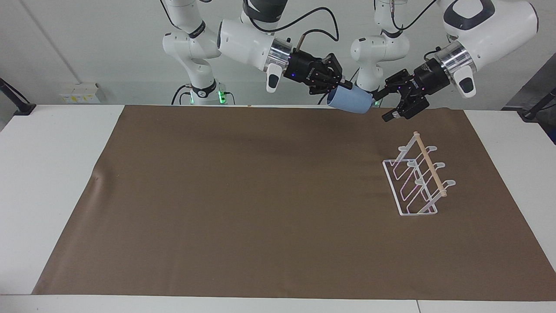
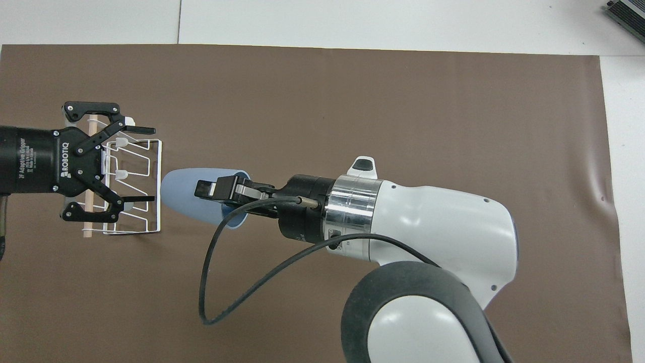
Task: Hang cup on cup holder
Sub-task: 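Close the left gripper on the cup body beside the right gripper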
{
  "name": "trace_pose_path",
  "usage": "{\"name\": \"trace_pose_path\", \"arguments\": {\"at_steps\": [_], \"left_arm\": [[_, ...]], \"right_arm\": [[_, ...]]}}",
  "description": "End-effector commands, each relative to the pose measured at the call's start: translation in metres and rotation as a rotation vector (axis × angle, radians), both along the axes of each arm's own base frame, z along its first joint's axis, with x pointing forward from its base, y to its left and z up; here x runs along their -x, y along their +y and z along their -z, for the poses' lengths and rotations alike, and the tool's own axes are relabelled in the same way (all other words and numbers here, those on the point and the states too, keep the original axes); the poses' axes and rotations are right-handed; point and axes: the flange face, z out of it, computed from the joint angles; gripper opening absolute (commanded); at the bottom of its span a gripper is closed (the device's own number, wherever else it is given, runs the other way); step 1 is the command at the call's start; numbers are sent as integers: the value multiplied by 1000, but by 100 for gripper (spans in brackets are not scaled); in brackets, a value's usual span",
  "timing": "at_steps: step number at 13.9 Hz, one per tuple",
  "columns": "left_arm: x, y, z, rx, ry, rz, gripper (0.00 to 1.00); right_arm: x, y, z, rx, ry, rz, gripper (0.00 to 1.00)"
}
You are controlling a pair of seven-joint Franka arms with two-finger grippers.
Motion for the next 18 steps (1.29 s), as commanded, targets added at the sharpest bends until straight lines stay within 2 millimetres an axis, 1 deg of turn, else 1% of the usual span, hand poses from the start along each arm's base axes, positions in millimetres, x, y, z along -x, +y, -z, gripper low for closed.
{"name": "trace_pose_path", "arguments": {"at_steps": [1, 3, 4, 6, 7, 8, 9, 10, 13, 15, 18], "left_arm": [[10, -2, -3, -14, 13, 17, 100], [15, -10, -1, -12, 43, 26, 100], [19, -18, -1, -12, 63, 38, 100], [21, -23, -1, -7, 83, 32, 100], [26, -30, 2, -11, 90, 47, 100], [28, -32, 6, -13, 89, 44, 100], [28, -33, 5, -14, 81, 37, 100], [29, -39, 6, -15, 79, 45, 100], [34, -46, 15, -19, 72, 31, 100], [35, -54, 12, -18, 62, 42, 100], [34, -54, 7, -15, 53, 37, 100]], "right_arm": [[1, -1, -5, -23, 18, 16, 0], [1, -1, -5, -20, 15, 15, 0], [0, -1, -5, -18, 14, 16, 0], [1, -1, -5, -18, 14, 15, 0], [1, -1, -5, -17, 13, 14, 0], [1, -1, -5, -17, 13, 14, 0], [0, -1, -5, -17, 13, 16, 0], [0, -1, -5, -17, 13, 16, 0], [-1, -2, -4, -17, 14, 17, 0], [-1, -3, -4, -17, 14, 19, 0], [-3, -4, -4, -14, 12, 19, 0]]}}
